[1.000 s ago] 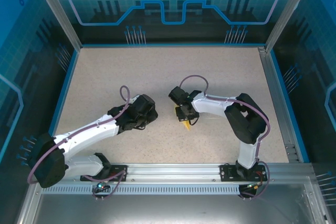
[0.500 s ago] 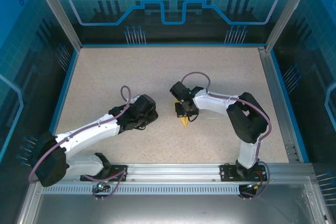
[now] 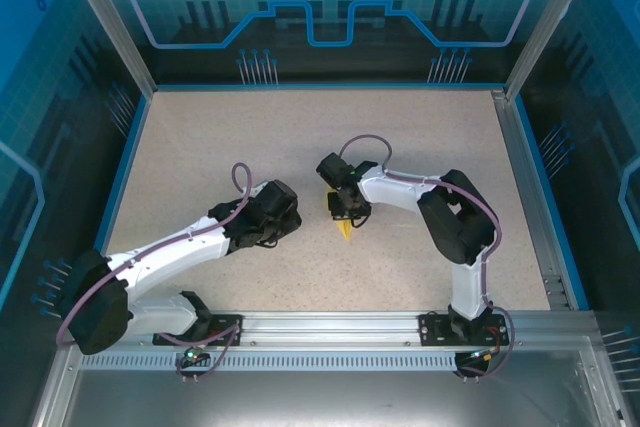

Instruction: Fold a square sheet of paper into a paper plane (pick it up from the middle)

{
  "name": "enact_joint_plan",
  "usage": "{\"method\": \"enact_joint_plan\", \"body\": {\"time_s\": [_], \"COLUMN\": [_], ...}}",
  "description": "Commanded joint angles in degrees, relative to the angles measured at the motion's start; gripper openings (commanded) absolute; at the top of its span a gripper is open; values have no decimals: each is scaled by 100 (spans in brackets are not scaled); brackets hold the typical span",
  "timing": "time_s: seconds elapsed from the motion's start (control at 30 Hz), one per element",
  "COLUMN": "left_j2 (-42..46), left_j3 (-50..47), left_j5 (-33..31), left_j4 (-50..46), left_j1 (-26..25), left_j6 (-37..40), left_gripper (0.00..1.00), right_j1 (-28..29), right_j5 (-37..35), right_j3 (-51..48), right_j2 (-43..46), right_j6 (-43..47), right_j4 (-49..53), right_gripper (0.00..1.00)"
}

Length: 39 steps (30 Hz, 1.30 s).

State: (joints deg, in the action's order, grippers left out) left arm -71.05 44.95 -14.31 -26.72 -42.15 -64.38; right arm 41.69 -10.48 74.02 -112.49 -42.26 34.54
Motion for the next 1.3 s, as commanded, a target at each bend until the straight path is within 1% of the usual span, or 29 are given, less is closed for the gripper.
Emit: {"method": "enact_joint_plan", "body": {"time_s": [0.0, 0.1, 0.17, 0.3, 0.4, 0.43, 0.57, 0.67, 0.7, 0.73, 0.8, 0.83, 0.87, 0.97, 1.03, 1.1, 1.13, 1.17, 1.23, 1.27], "left_j2": [-32, -66, -76, -53, 16, 39, 190, 360, 444, 531, 713, 792, 858, 911, 824, 660, 561, 480, 316, 258], "left_j3": [245, 253, 260, 277, 302, 321, 370, 336, 311, 269, 192, 139, 72, -128, -195, -419, -573, -691, -647, -625], "left_j5": [-25, -59, -88, -222, -423, -487, -752, -1031, -1215, -1369, -1716, -1911, -2130, -2598, -3165, -3771, -3750, -3479, -2736, -2612], "left_j4": [-124, -125, -98, -126, -173, -199, -290, -361, -419, -453, -519, -544, -525, -225, 52, 581, 955, 1231, 1429, 1576], "left_j1": [46, 43, 43, 41, 42, 48, 53, 66, 80, 120, 249, 381, 501, 986, 1171, 1323, 1591, 1836, 2388, 2498], "left_j6": [148, 251, 339, 560, 697, 759, 943, 1141, 1170, 1273, 1492, 1604, 1674, 2295, 2997, 3582, 3719, 3847, 4037, 4159], "left_gripper": [37, 38, 40, 45, 48, 49, 52, 61, 63, 69, 85, 92, 98, 98, 99, 99, 99, 98, 99, 98], "right_j1": [43, 41, 43, 43, 33, 29, -50, -193, -250, -333, -655, -932, -1191, -1878, -2195, -2550, -2743, -2877, -3067, -3096], "right_j5": [-60, 6, 20, 20, 7, -11, -281, -854, -1236, -1618, -2095, -2192, -2267, -2596, -2649, -2529, -2333, -2194, -1994, -1959], "right_j3": [27, 140, 216, 281, 297, 301, 193, -50, -202, -407, -854, -1091, -1359, -2470, -3197, -3671, -3896, -4048, -4299, -4350], "right_j2": [-386, -300, -137, 466, 1025, 1227, 2040, 2851, 3175, 3510, 4090, 4369, 4595, 5023, 5058, 4898, 4733, 4552, 4099, 3924], "right_j6": [-63, -9, 62, 241, 332, 374, 489, 678, 747, 816, 948, 1016, 1111, 1851, 2581, 2861, 2986, 3067, 3244, 3417], "right_j4": [335, 416, 490, 592, 672, 711, 802, 852, 841, 802, 644, 537, 359, -855, -1693, -2304, -2674, -2989, -3702, -4024], "right_gripper": [21, 21, 24, 34, 48, 51, 62, 71, 75, 80, 90, 92, 92, 94, 96, 96, 96, 96, 96, 95]}}
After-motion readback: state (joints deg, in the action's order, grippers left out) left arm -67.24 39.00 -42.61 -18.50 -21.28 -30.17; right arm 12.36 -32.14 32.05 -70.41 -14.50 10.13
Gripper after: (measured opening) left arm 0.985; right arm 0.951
